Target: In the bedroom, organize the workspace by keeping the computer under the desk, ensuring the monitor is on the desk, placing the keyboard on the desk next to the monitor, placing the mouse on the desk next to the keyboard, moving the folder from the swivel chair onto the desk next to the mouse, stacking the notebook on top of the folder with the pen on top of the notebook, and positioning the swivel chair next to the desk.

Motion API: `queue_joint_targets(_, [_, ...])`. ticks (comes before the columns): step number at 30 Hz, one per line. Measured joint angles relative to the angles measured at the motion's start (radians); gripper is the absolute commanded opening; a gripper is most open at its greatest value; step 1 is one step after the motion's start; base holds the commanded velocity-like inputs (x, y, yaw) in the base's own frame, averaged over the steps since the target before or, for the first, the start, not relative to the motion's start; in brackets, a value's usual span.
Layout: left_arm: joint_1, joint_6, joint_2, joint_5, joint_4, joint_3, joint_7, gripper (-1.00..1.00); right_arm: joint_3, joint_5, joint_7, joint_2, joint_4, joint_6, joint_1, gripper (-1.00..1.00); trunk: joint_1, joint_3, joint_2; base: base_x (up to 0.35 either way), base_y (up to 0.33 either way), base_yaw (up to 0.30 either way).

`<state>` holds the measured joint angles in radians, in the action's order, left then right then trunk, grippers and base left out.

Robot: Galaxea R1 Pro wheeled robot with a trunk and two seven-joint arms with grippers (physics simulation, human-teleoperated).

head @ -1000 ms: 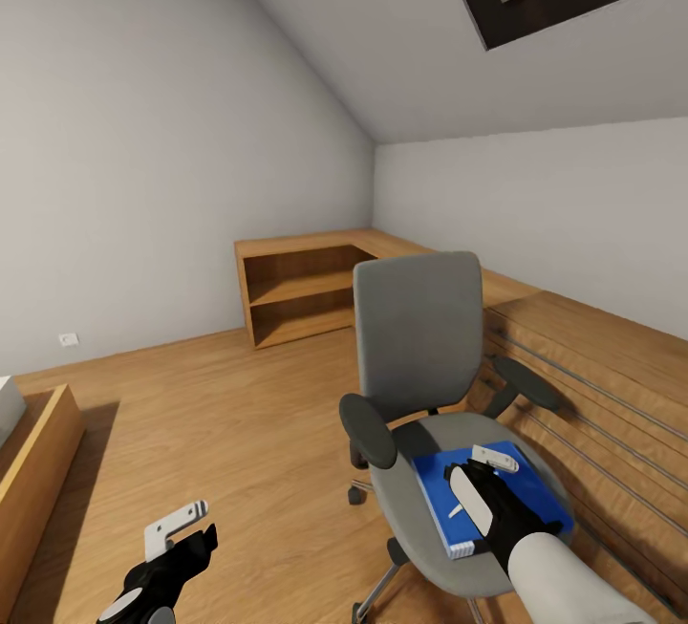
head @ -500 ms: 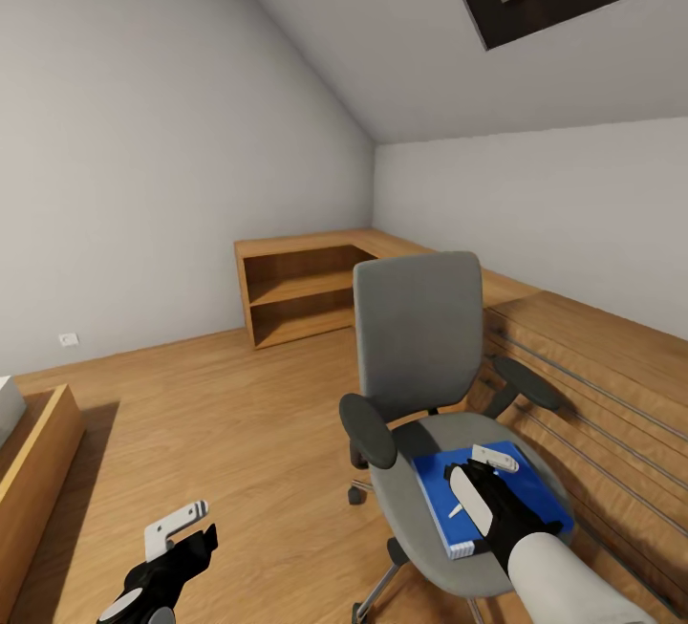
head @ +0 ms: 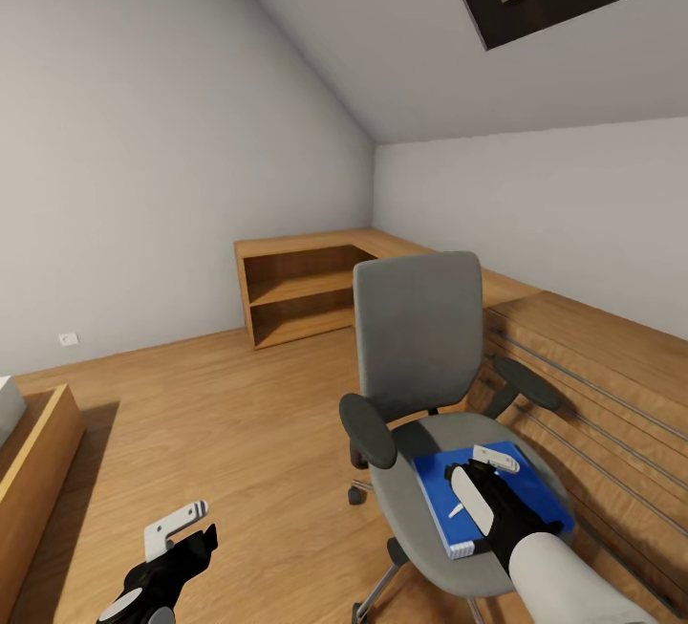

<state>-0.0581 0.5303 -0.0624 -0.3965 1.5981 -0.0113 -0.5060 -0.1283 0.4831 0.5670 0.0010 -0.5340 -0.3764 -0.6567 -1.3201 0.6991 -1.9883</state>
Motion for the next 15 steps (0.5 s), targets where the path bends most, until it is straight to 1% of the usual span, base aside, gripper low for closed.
queue_joint_targets(15, [0.000,0.000,0.000,0.000,0.000,0.000,0.000,1.00,0.000,-0.001,-0.001,0.000,0.003,-0.004,0.000,1.00,0.000,0.000,0.000,0.000,0.000,0.000])
